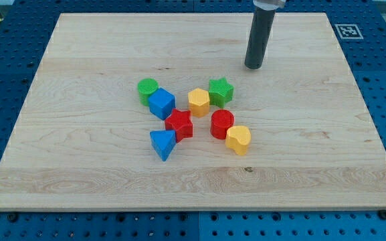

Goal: Slide your arm above green circle vertically

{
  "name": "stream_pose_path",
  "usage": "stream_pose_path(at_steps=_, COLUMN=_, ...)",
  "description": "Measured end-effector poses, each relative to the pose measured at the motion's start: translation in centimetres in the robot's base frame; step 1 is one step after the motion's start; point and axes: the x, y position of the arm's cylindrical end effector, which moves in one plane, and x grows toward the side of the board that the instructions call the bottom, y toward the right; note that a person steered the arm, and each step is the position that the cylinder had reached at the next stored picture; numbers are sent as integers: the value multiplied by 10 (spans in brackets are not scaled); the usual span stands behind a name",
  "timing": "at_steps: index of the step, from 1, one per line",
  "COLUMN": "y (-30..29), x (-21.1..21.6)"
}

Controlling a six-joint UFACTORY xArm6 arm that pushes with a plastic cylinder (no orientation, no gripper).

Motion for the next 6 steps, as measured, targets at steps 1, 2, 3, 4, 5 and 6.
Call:
stream_pose_path(at_steps=1, y=-6, x=-1)
stream_pose_path(at_steps=2, y=-37, x=-4)
stream_pose_path(at_steps=3, y=-88, x=-12)
stream_pose_path(at_steps=4, y=-155, x=-22)
stream_pose_path(at_steps=5, y=-208, x=-15)
stream_pose_path(at_steps=6, y=-253, x=7)
